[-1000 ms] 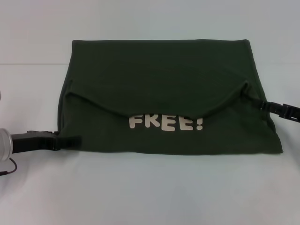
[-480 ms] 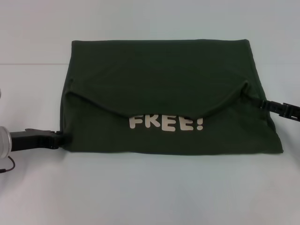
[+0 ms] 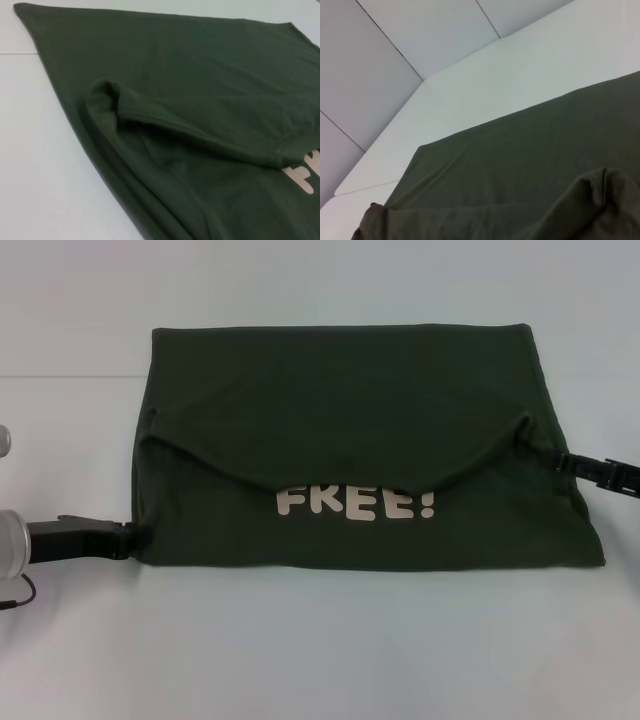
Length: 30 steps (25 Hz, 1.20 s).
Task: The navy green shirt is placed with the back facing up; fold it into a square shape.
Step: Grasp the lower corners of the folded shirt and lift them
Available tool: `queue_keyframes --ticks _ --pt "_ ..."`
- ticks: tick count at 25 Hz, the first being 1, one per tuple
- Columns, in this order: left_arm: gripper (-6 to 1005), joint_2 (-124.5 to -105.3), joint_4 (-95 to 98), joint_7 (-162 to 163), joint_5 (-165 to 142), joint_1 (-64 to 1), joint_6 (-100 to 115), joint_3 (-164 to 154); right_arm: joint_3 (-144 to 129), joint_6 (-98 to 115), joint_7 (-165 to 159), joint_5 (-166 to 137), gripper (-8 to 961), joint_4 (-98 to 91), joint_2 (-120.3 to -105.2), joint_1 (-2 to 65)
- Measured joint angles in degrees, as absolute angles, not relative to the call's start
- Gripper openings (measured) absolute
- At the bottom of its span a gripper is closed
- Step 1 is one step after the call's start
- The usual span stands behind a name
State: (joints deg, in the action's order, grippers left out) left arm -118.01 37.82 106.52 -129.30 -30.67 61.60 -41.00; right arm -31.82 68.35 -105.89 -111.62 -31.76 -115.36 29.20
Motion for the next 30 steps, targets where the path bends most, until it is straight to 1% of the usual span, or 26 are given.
queue_keyframes --ticks 1,3,7,12,13,15,17,21,30 --pt "67 -117.97 37.9 106.8 -129.2 -30.7 61.8 -40.8 -31.8 68.4 -105.9 -111.6 901 -31.8 -115.36 29.2" --pt "61 -117.78 38.0 107.4 -129.1 -30.7 61.9 -40.8 -31.9 69.4 -108.9 -112.5 900 -32.4 -114.4 29.1" --pt "61 -117.55 38.1 107.7 -129.0 -30.5 62.0 -40.8 -32.3 73.5 -122.6 -119.8 898 -37.0 -111.21 29.7" --pt "61 -117.51 38.2 107.7 -129.0 -30.5 62.0 -40.8 -36.7 79.0 -141.8 -135.0 895 -43.9 -107.07 33.3" --pt "61 -117.51 38.2 107.7 -129.0 -30.5 62.1 -40.8 -37.2 80.0 -144.5 -137.9 895 -44.5 -106.42 34.4" --pt "61 -117.5 38.2 107.7 -129.0 -30.5 62.0 -40.8 -37.4 82.1 -147.7 -143.0 892 -44.8 -105.89 36.7" --pt "61 -117.5 38.2 107.8 -128.8 -30.4 62.1 -40.8 -37.4 83.7 -149.8 -148.2 889 -45.1 -106.01 39.2" --pt "61 -117.5 38.2 107.8 -128.7 -30.3 62.0 -40.7 -37.7 83.9 -151.2 -155.2 884 -44.2 -107.45 43.2" --pt "60 -116.89 38.2 108.3 -128.9 -29.7 62.1 -40.7 -38.8 80.8 -150.9 -155.3 875 -42.4 -110.0 45.2"
